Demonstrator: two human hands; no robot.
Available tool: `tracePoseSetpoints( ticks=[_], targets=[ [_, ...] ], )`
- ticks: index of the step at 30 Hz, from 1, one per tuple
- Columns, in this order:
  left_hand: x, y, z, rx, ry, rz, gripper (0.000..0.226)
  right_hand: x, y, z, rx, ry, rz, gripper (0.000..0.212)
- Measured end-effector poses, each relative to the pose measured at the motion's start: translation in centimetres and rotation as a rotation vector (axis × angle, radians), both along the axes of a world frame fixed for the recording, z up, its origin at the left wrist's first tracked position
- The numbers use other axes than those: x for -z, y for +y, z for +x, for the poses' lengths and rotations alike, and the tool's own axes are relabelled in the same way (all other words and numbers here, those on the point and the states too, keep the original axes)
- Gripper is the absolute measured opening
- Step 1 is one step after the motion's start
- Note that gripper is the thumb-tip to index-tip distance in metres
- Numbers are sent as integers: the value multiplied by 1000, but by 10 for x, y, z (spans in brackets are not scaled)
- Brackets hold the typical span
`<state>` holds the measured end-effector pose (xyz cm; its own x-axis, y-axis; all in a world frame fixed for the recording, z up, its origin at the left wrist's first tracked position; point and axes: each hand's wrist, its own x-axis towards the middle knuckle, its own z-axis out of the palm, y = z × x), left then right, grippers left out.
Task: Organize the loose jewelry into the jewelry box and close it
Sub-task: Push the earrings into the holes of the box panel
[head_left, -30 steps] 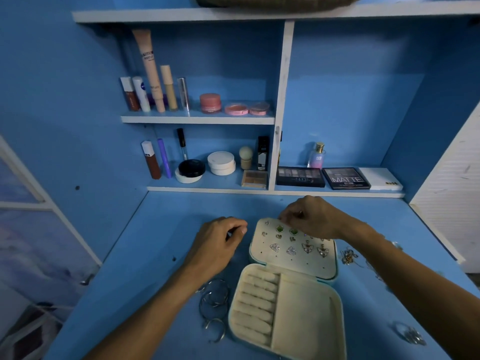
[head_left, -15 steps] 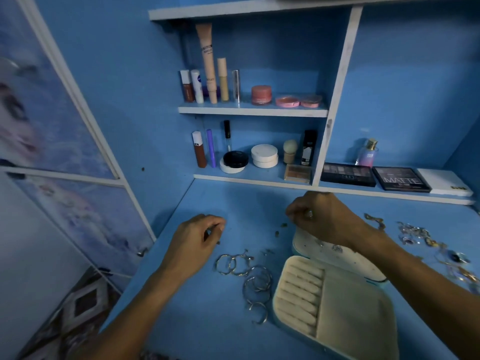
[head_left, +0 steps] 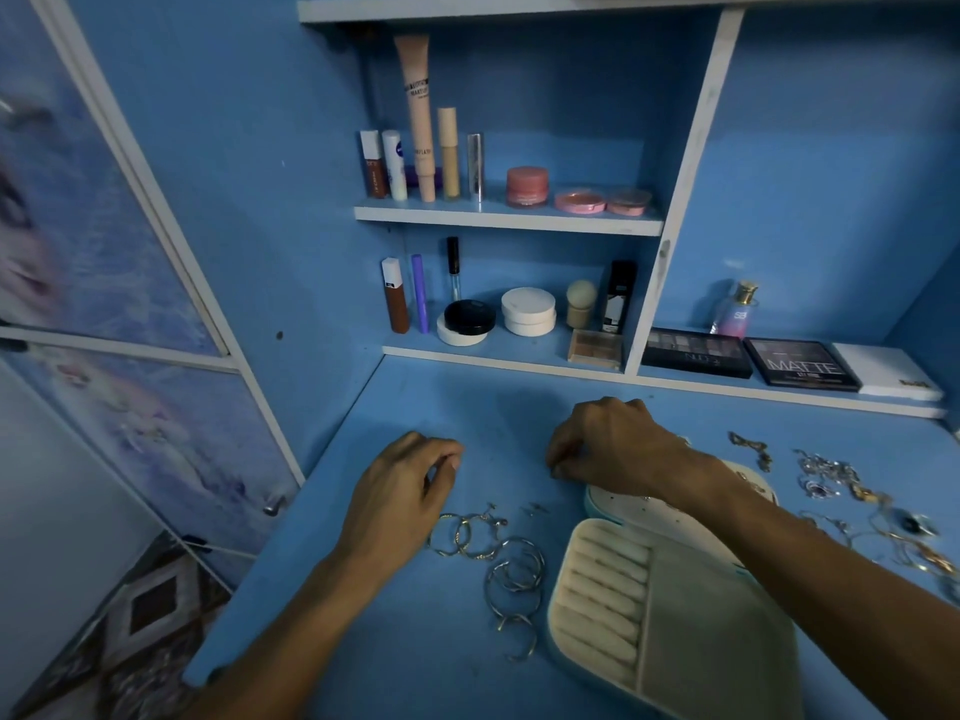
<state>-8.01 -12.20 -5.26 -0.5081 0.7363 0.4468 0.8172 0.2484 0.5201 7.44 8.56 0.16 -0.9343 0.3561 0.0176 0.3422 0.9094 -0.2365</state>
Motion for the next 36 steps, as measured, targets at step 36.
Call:
tracePoseSetpoints(
  ticks=[36],
  targets=[
    [-29, 67, 63, 297, -226, -7, 13, -24, 25, 69, 54, 389, -865, 18]
  ],
)
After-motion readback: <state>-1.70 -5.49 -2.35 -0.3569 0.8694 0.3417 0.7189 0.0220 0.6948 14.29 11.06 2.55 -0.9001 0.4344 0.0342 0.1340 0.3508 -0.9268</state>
